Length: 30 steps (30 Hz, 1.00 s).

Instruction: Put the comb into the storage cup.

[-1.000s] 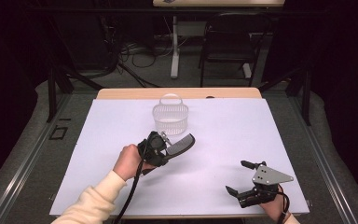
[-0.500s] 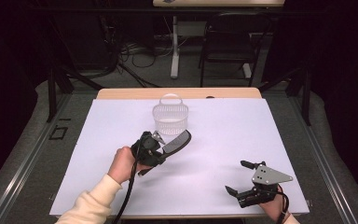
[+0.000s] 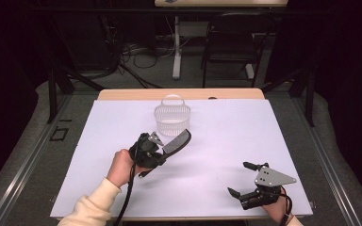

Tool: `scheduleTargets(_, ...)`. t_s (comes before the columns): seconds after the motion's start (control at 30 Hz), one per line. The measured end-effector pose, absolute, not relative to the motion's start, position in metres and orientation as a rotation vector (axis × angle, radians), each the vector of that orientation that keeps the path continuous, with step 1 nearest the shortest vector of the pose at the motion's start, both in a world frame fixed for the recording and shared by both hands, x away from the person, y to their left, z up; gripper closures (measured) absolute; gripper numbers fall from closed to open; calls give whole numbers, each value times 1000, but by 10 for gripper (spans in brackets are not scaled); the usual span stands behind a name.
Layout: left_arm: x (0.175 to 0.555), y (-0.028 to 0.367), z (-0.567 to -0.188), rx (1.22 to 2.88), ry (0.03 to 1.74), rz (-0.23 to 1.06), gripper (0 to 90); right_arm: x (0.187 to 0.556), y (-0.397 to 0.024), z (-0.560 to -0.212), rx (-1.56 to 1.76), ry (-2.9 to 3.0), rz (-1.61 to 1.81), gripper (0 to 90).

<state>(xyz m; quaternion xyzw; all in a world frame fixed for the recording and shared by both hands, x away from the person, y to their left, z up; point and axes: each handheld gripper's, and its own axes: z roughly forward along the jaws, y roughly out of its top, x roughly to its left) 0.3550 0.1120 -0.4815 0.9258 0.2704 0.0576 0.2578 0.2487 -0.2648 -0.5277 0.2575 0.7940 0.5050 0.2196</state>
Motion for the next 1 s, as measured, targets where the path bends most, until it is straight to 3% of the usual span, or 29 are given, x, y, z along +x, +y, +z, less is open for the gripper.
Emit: scheduleTargets(1.0,351,132,-479,2396,762,219,721,251,-264,-529,719,2205,1390,0)
